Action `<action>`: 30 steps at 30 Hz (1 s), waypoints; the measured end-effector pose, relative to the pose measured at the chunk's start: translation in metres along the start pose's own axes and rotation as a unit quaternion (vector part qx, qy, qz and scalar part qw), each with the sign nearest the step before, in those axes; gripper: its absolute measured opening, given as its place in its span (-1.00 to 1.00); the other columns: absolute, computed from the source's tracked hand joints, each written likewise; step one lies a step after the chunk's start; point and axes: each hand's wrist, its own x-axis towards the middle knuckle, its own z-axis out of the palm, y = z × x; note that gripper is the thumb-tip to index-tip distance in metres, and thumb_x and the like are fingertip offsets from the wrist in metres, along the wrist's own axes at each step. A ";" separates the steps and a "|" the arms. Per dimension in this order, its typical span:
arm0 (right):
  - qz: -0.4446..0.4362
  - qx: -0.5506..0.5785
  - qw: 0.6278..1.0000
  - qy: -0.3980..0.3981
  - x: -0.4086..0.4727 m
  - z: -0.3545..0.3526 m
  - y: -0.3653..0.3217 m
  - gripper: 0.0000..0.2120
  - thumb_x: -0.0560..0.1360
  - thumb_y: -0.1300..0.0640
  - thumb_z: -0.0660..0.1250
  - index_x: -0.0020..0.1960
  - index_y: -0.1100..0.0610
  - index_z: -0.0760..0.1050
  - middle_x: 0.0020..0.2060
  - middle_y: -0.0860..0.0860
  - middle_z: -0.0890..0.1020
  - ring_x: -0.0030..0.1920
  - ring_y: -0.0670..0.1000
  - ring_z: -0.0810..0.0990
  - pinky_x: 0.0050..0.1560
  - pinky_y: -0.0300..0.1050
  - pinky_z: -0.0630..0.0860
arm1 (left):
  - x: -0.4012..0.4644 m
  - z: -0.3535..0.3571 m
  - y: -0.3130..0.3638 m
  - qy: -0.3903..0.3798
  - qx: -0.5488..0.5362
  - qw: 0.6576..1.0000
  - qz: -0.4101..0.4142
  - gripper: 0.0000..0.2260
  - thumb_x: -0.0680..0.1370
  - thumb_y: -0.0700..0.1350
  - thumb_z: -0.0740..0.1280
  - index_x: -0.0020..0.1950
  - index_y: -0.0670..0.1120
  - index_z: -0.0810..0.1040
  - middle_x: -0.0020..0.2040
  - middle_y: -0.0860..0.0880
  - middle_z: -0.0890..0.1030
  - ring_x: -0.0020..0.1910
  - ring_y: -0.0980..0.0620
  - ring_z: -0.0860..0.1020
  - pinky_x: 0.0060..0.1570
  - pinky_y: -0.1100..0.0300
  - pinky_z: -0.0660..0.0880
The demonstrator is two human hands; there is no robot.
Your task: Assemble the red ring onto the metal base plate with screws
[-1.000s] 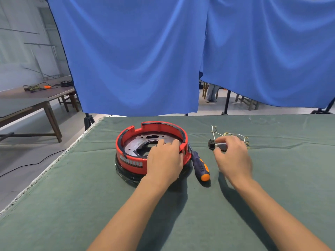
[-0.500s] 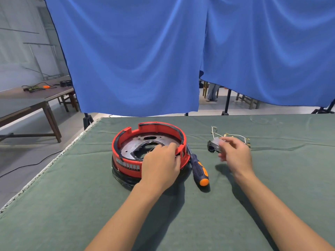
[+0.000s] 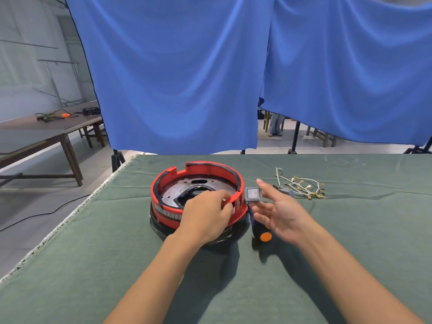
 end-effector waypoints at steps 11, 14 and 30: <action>-0.165 -0.230 0.959 0.010 0.001 0.003 0.007 -0.88 0.39 0.29 0.44 -0.17 0.08 0.61 -0.35 -0.01 0.62 -0.30 -0.06 0.51 -0.31 -0.20 0.44 | 0.000 -0.029 -0.017 -0.015 -0.201 0.977 -0.064 -0.60 0.38 -0.01 0.04 -0.26 -0.12 0.66 -0.23 0.00 0.67 -0.14 0.03 0.59 -0.02 -0.01 0.53; -0.223 -0.283 0.932 -0.041 -0.006 0.014 0.015 -0.89 0.38 0.26 0.47 -0.16 0.08 0.63 -0.28 0.08 0.68 -0.29 -0.03 0.59 -0.39 -0.17 0.54 | 0.001 -0.030 -0.017 -0.008 -0.211 0.976 -0.058 -0.63 0.35 -0.08 0.07 -0.26 -0.13 0.67 -0.25 0.02 0.68 -0.16 0.09 0.60 -0.04 0.09 0.54; -0.366 -0.547 0.753 0.005 -0.012 0.026 0.037 -0.63 0.29 0.05 0.57 -0.29 0.00 0.34 -0.32 -0.14 0.49 -0.28 -0.09 0.48 -0.22 -0.18 0.42 | -0.003 -0.022 -0.018 0.072 -0.111 0.991 -0.034 -0.80 0.47 -0.27 0.25 -0.20 -0.21 0.68 -0.18 -0.06 0.61 -0.13 -0.03 0.54 -0.08 0.13 0.44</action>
